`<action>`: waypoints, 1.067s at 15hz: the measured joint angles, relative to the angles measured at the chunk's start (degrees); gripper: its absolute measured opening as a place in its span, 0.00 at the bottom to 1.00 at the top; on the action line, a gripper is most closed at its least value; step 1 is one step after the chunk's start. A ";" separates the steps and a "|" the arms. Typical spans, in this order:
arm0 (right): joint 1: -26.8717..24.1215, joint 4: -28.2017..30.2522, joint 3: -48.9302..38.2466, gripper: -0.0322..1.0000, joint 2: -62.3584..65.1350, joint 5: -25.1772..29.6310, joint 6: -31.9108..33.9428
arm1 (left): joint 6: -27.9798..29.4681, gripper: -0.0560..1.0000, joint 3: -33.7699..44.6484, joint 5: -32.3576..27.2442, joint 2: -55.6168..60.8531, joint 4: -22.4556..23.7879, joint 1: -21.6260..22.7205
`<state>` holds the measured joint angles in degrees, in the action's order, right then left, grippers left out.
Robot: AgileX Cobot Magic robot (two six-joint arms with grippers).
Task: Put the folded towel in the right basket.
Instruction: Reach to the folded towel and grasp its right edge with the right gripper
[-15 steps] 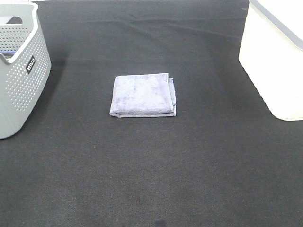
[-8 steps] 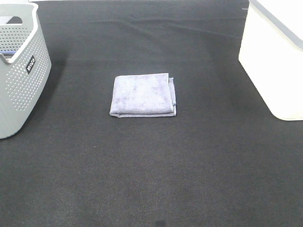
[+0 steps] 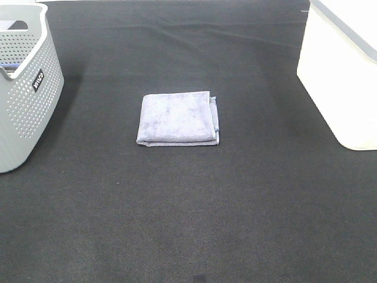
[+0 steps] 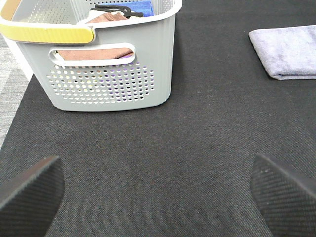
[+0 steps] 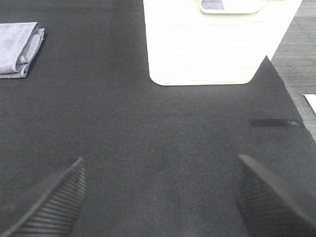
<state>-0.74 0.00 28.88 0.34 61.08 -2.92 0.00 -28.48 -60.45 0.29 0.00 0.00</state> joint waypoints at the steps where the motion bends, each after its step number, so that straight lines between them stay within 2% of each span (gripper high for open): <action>1: 0.00 0.00 0.00 0.78 0.00 0.00 0.00 | 0.00 0.98 0.00 0.00 0.00 0.00 0.00; 11: 0.00 0.00 0.52 0.78 -1.15 -0.80 0.00 | 0.00 0.98 0.00 0.00 0.00 0.00 0.00; 12: 0.00 0.00 1.20 0.78 -3.32 -3.21 0.00 | 0.00 0.98 0.00 0.00 0.00 0.00 0.00; 13: 0.00 0.00 2.69 0.78 -8.02 -8.77 0.00 | 0.00 0.98 0.00 0.00 0.00 0.00 0.00; 16: 0.00 -0.92 8.42 0.78 -21.54 -17.76 0.00 | 0.00 0.98 0.00 0.00 0.00 0.00 0.00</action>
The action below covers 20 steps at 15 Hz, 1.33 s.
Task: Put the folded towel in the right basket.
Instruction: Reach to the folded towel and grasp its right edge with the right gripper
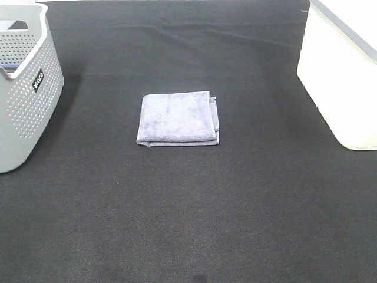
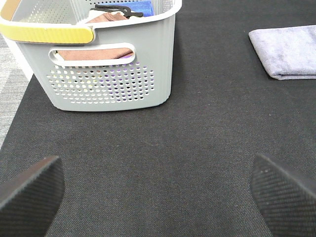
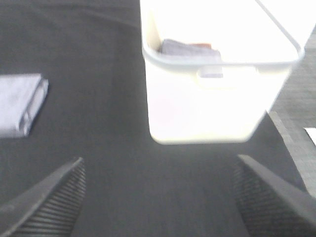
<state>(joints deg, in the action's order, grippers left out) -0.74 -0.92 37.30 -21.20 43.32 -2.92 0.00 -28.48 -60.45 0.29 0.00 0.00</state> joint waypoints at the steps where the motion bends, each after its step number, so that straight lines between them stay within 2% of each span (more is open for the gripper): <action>1: 0.00 -0.29 2.58 0.78 -5.39 -1.60 0.00 | 0.00 0.98 0.00 0.00 0.00 0.00 0.00; 5: 0.00 -6.36 17.42 0.76 -26.47 -2.58 -1.15 | 0.00 0.98 0.00 0.00 0.00 0.00 0.00; 7: 0.00 -9.80 26.53 0.76 -36.55 1.20 -5.21 | 0.00 0.98 0.00 0.00 0.00 0.00 0.00; 8: 0.06 -12.26 35.01 0.76 -45.44 5.27 -7.22 | 0.00 0.98 0.00 0.00 0.00 0.00 0.00; 11: 0.11 -15.70 50.48 0.76 -59.76 11.97 -8.08 | 0.00 0.98 0.00 0.00 0.00 0.00 0.00; 12: 0.11 -15.70 50.48 0.76 -59.76 11.97 -8.08 | 0.00 0.98 0.00 0.00 0.00 0.00 0.00; 14: 0.11 -18.05 59.24 0.76 -69.39 14.90 -8.31 | 0.00 0.98 0.00 0.00 0.00 0.00 0.00; 16: 2.23 -20.00 67.84 0.76 -79.76 16.67 -8.77 | 0.00 0.98 0.00 0.00 0.00 0.00 0.00; 20: 10.60 -20.74 78.09 0.76 -93.79 17.88 -9.05 | 0.00 0.98 0.00 0.00 0.00 0.00 0.00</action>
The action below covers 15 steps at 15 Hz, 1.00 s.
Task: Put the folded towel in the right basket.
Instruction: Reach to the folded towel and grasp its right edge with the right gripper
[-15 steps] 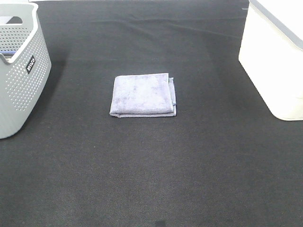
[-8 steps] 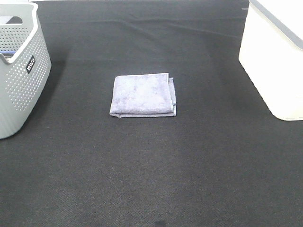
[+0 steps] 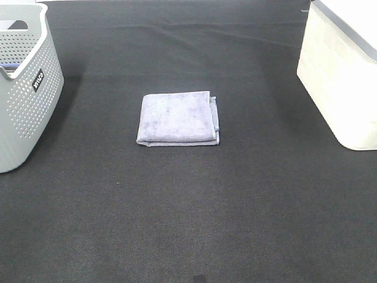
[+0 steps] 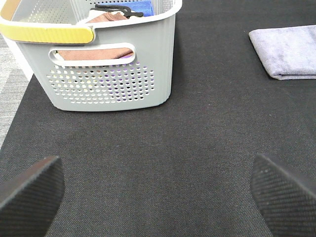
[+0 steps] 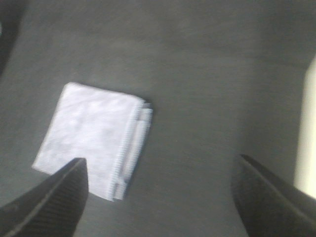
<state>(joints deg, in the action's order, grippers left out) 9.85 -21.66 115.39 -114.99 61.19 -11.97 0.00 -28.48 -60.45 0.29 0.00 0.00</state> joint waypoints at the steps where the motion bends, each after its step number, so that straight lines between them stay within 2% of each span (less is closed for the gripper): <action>1: 1.43 -0.23 1.72 0.76 -3.04 0.17 0.00 | 0.00 0.98 0.00 0.00 0.00 0.00 0.00; 3: 3.50 -3.50 3.55 0.76 -9.28 1.72 1.26 | 0.00 0.98 0.00 0.00 0.00 0.00 0.00; 8: 3.50 -11.40 3.95 0.76 -21.31 5.50 1.43 | 0.00 0.98 0.00 0.00 0.00 0.00 0.00; 15: 3.50 -13.52 9.97 0.76 -30.65 7.05 0.86 | 0.00 0.98 0.00 0.00 0.00 0.00 0.00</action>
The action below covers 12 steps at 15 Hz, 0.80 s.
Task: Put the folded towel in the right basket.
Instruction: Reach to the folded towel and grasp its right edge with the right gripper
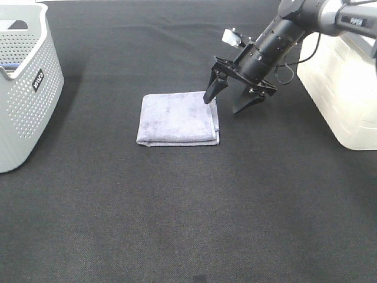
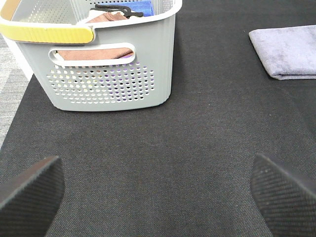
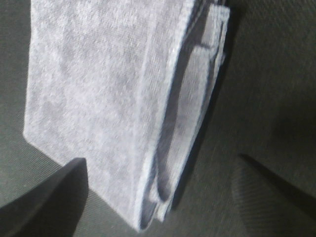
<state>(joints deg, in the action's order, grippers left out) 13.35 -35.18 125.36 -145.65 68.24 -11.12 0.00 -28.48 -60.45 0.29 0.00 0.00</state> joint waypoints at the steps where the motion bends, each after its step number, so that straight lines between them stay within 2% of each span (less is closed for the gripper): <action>1: 0.00 -0.06 1.66 0.76 -1.38 0.06 -0.06 | 0.00 0.98 0.00 0.00 0.00 0.00 0.00; 5: 0.00 -1.15 4.76 0.76 -5.79 0.29 -0.11 | 0.00 0.98 0.00 0.00 0.00 0.00 0.00; 9: 0.00 -7.45 5.16 0.76 -7.33 0.29 -2.23 | 0.00 0.98 0.00 0.00 0.00 0.00 0.00; 12: 1.15 -9.11 5.21 0.67 -8.02 0.11 -3.44 | 0.00 0.98 0.00 0.00 0.00 0.00 0.00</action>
<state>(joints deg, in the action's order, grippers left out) 14.50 -44.29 130.58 -153.67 68.35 -14.55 0.00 -28.48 -60.45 0.29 0.00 0.00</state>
